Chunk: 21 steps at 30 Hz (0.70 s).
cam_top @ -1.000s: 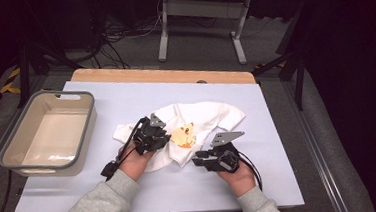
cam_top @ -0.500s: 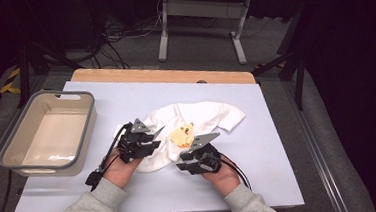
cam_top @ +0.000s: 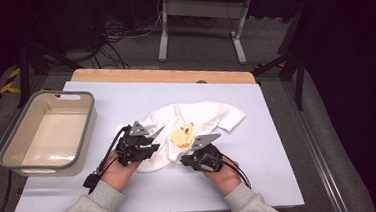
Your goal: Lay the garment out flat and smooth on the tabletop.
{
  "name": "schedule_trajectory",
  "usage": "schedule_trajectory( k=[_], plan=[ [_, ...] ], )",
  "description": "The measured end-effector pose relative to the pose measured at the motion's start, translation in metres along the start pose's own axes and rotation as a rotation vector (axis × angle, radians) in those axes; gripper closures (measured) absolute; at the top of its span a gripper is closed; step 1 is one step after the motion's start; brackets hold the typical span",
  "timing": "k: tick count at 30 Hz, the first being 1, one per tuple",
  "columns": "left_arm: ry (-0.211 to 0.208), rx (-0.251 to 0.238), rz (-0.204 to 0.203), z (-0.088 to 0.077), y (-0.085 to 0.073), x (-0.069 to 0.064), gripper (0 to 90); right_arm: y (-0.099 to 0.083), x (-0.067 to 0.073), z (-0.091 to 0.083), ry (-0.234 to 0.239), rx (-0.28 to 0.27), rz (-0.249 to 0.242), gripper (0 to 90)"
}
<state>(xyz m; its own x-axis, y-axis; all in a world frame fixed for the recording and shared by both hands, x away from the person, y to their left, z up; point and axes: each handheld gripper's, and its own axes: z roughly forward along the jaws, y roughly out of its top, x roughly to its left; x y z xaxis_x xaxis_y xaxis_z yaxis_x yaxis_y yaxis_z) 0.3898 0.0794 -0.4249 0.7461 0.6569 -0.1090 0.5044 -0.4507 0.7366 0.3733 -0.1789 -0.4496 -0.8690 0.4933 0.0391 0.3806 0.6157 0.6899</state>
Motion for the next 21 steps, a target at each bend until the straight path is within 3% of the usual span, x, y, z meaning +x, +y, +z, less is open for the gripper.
schedule_trajectory(
  k=[2,10,14,21],
  plan=[
    [-0.007,0.0,0.01,-0.001,0.0,0.0,63.9,-0.003,-0.001,-0.01,0.009,-0.013,0.009,83.3],
    [-0.033,0.014,0.026,-0.001,-0.001,-0.004,62.4,-0.027,-0.009,-0.066,-0.051,-0.081,0.064,83.0],
    [-0.044,0.027,0.033,0.0,-0.001,-0.007,61.6,-0.04,-0.011,-0.085,-0.066,-0.102,0.098,83.0],
    [-0.066,0.039,0.037,-0.002,-0.006,-0.008,59.9,-0.064,-0.005,-0.112,-0.113,-0.089,0.123,83.1]
  ],
)
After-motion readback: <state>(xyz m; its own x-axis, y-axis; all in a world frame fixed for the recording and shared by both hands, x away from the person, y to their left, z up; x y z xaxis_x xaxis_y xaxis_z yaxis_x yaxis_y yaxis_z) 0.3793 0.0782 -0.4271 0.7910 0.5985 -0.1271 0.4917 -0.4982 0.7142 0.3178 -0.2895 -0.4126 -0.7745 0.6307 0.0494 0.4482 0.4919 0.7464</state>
